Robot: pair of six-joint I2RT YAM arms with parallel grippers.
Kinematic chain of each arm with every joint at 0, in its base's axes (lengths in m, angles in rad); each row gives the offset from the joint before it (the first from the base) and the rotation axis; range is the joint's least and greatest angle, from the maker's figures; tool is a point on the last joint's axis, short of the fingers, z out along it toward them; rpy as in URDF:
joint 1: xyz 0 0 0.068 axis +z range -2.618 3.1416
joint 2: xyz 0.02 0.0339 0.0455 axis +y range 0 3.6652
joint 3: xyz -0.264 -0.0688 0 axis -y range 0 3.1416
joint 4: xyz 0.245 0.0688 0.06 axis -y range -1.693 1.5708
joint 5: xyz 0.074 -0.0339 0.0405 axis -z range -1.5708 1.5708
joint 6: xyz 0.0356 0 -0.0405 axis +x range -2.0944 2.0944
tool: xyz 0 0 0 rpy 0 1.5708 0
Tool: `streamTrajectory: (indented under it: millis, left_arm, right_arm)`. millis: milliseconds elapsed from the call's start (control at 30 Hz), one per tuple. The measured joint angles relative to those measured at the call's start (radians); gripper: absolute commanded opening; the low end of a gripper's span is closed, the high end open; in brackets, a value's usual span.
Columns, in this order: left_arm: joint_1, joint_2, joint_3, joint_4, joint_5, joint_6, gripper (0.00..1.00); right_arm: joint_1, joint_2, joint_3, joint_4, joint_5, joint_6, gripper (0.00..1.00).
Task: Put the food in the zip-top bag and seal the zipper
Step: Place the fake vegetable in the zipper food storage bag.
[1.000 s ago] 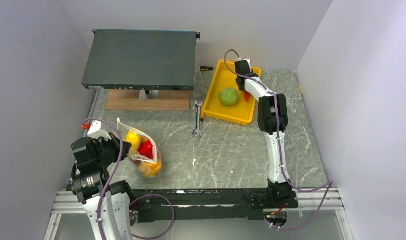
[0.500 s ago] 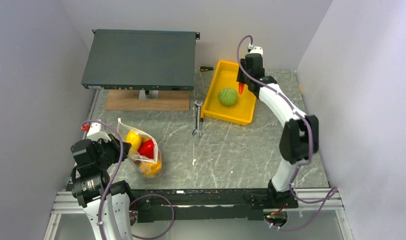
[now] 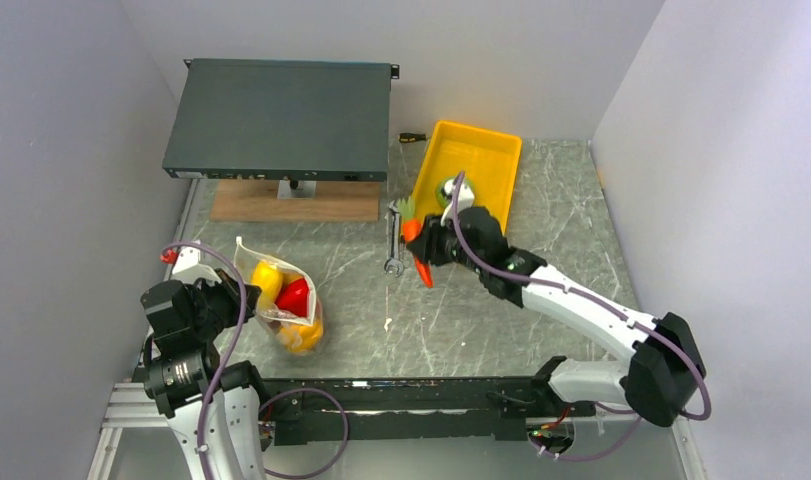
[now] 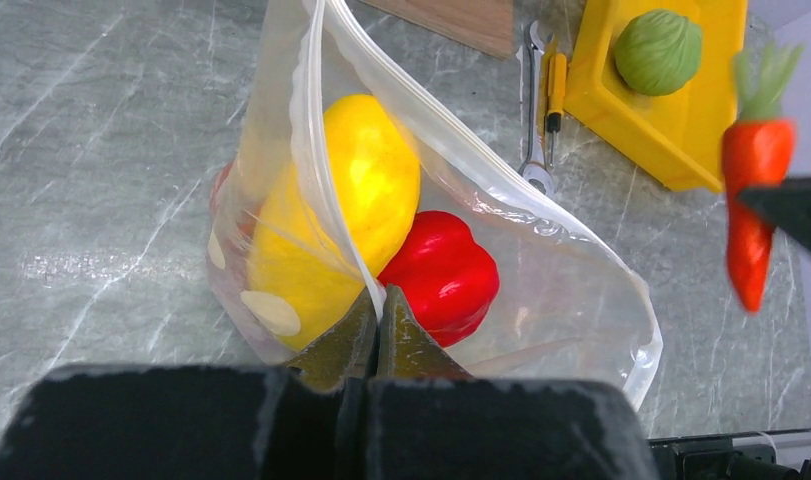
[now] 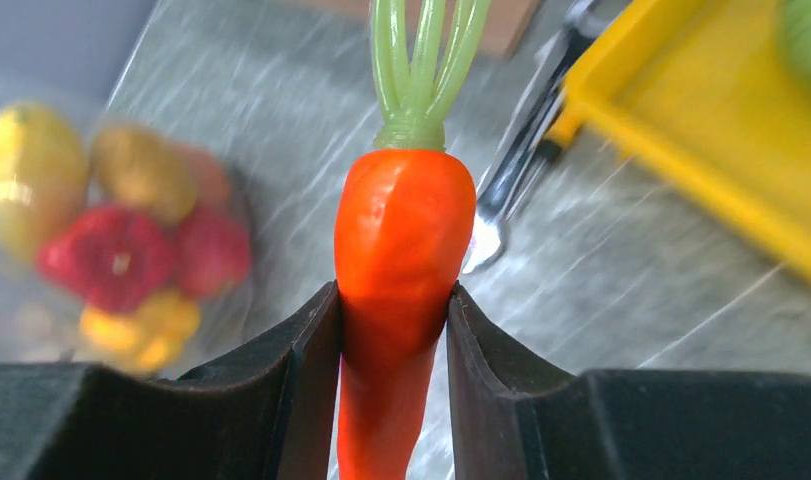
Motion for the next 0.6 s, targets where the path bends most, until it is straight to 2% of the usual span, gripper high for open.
streamTrajectory:
  millis: [200,333,433,600]
  left_arm:
    - [0.006,-0.022,0.000,0.000,-0.001,0.000,0.00]
    - [0.009,-0.022,0.000,0.000,-0.001,0.000,0.00]
    - [0.011,-0.022,0.000,0.000,-0.001,0.000,0.00]
    - [0.011,-0.022,0.000,0.000,-0.001,0.000,0.00]
  right_arm:
    - [0.189,-0.091,-0.228,0.086,-0.094,0.094,0.00]
    - [0.338,-0.085,-0.299,0.138,-0.129,0.127,0.00]
    - [0.432,-0.050,-0.268,0.146,-0.141,0.122,0.00]
    - [0.562,0.000,-0.076,0.086,-0.076,0.078,0.00]
